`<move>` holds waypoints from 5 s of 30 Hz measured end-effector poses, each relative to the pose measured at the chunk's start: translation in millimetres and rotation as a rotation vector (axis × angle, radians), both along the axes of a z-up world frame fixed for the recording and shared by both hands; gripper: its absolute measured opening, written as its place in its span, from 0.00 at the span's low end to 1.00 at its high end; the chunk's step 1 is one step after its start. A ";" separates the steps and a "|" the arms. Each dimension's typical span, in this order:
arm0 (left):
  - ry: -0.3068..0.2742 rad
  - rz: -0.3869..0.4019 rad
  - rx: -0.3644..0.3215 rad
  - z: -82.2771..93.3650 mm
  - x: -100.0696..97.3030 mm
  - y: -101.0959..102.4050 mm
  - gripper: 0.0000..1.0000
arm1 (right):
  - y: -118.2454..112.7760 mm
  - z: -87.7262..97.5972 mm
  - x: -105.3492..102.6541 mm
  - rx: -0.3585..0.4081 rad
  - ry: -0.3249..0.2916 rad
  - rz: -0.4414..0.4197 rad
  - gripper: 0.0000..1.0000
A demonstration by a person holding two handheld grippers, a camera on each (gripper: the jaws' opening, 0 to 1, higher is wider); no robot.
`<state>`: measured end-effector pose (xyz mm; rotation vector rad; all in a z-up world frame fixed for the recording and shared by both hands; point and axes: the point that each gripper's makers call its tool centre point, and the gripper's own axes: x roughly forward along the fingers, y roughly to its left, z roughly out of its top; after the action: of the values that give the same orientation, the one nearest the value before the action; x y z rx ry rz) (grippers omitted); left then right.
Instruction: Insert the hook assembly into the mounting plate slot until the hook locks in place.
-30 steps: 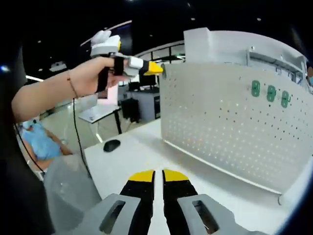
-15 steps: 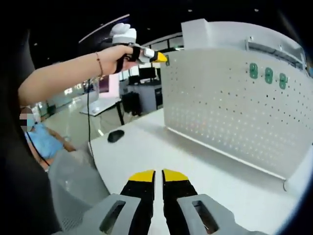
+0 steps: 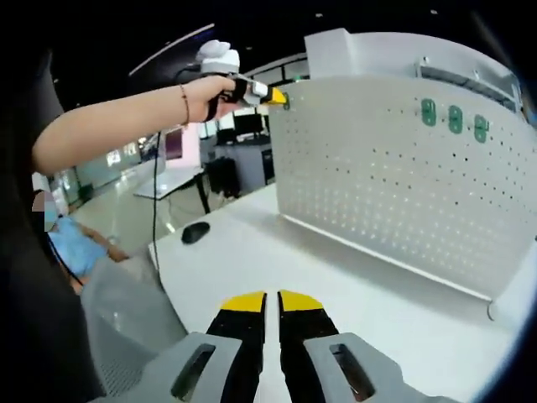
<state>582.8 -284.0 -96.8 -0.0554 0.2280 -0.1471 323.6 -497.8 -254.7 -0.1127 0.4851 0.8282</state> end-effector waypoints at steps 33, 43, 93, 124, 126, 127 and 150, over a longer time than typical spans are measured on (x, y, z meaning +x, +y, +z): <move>0.029 0.019 -0.002 -7.0 6.9 -10.3 0.02 | -8.1 -2.9 3.7 0.022 0.018 -0.032 0.03; 0.044 0.035 -0.003 -12.4 6.3 -13.5 0.02 | -10.7 -4.6 3.1 0.029 0.030 -0.042 0.03; 0.053 0.035 0.040 -10.1 7.1 -36.3 0.01 | -16.0 -2.8 2.6 0.058 0.034 -0.067 0.03; 0.012 0.127 0.015 -10.1 13.5 -25.7 0.02 | -23.9 -4.6 3.7 0.061 0.037 -0.086 0.03; 0.020 0.132 -0.009 -10.4 14.1 -26.5 0.02 | -23.1 -4.8 3.7 0.062 0.037 -0.085 0.03; 0.015 0.126 0.001 -10.0 14.7 -30.1 0.02 | -22.2 -4.4 3.8 0.062 0.038 -0.082 0.03; 0.041 0.138 0.109 -13.0 13.6 -34.0 0.02 | -23.9 -3.0 6.7 0.070 0.037 -0.087 0.03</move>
<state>596.4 -317.9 -109.8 0.0338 0.2723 0.0040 330.2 -521.7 -257.6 -0.0120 0.4918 0.7617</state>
